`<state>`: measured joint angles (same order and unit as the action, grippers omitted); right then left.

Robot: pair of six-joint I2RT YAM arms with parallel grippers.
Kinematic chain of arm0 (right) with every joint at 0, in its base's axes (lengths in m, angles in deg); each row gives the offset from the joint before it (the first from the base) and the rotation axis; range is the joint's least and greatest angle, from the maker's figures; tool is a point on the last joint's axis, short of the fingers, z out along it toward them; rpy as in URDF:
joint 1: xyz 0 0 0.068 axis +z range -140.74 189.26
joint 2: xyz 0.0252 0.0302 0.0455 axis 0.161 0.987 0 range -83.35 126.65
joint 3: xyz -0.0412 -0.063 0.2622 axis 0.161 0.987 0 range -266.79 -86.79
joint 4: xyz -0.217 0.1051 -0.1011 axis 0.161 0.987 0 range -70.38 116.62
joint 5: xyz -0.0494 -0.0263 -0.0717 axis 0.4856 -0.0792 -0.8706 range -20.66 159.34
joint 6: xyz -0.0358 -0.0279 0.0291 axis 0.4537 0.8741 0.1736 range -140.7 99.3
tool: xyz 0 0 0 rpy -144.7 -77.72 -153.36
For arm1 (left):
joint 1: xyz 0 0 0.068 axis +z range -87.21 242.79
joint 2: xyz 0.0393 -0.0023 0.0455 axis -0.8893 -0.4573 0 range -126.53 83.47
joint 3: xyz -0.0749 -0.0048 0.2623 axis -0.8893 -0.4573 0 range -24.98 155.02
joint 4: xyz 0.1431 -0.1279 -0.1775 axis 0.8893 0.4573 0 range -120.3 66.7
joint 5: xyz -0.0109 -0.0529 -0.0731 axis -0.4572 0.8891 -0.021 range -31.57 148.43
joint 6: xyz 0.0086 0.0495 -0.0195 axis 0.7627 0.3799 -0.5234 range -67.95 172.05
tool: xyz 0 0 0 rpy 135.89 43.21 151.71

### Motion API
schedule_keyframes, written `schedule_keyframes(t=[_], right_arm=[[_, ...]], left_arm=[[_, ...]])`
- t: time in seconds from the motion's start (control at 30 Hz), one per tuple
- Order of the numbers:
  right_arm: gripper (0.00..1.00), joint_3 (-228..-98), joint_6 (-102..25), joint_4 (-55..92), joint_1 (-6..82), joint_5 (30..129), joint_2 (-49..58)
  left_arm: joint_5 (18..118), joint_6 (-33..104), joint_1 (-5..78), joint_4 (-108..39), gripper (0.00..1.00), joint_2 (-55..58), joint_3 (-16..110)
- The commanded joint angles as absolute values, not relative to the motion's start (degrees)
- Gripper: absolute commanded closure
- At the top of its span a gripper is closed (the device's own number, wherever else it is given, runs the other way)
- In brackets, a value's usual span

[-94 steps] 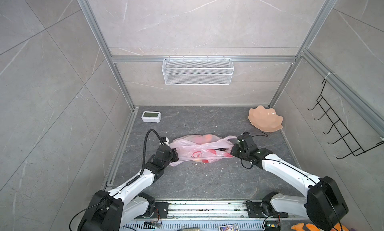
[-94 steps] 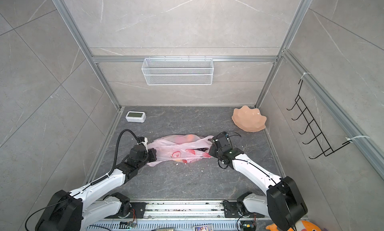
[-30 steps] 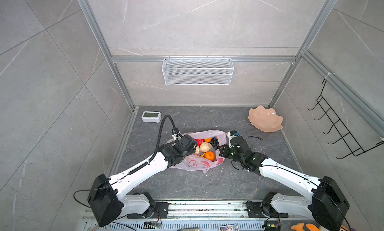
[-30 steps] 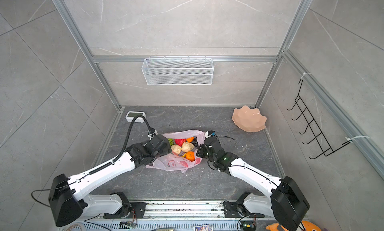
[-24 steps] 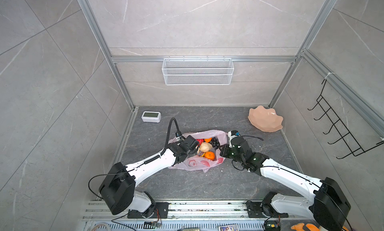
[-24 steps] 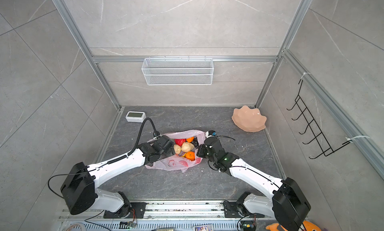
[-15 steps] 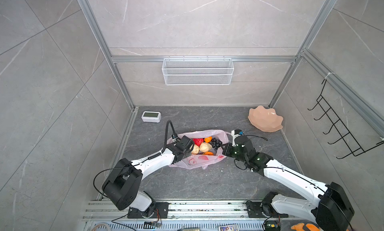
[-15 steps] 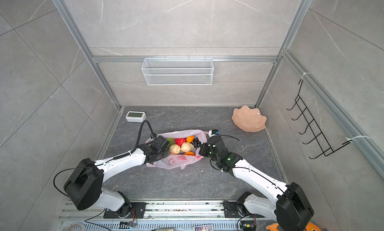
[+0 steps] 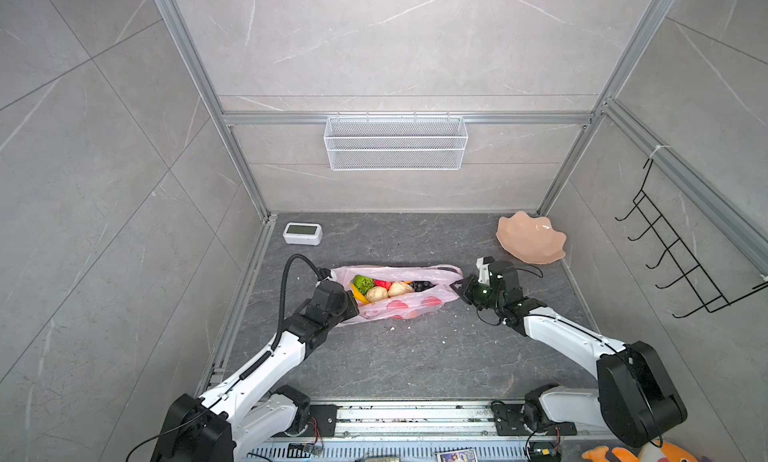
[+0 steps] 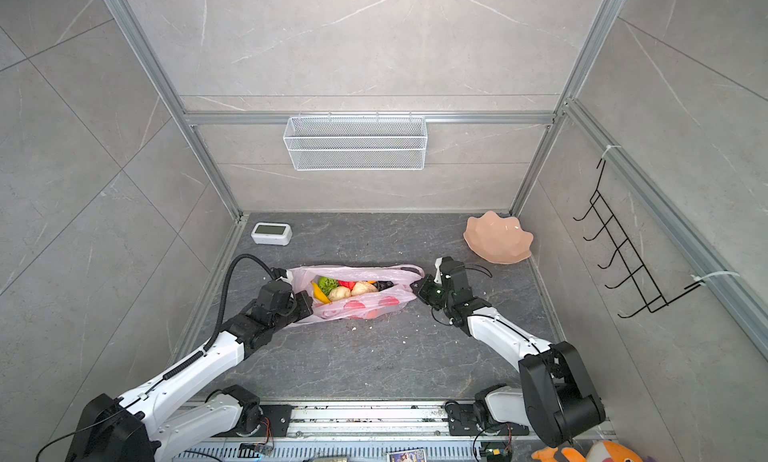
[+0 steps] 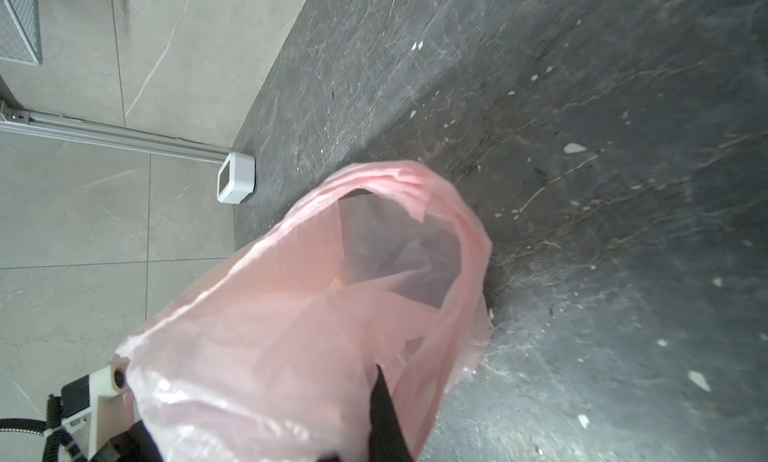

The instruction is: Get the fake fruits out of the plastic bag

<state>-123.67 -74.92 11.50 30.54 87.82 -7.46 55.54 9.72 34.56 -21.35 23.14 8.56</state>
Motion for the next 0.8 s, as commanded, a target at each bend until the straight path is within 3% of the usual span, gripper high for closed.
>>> schedule_keyframes(t=[0.0, 0.3, 0.47, 0.63, 0.77], right_arm=[[1.00, -126.6, -72.4, 14.3, 34.0, 83.9, -6.4], [1.00, -129.6, -70.5, 18.8, 35.9, 81.1, 1.2], [1.00, -130.2, -73.8, 18.1, 30.4, 83.6, 5.1], [1.00, -130.5, -74.8, 17.4, 25.4, 84.2, 7.2], [1.00, -131.5, -74.6, 18.0, 25.1, 85.3, 9.5]], left_arm=[[63.3, 13.6, 34.1, -27.6, 1.00, 19.6, 12.0], [68.8, 18.2, 29.9, -37.1, 1.00, 17.2, 14.0], [67.9, 19.6, 29.8, -37.8, 1.00, 21.8, 11.6], [65.1, 19.7, 31.4, -36.1, 1.00, 26.2, 7.8], [68.4, 16.3, 35.7, -40.0, 1.00, 28.7, 3.0]])
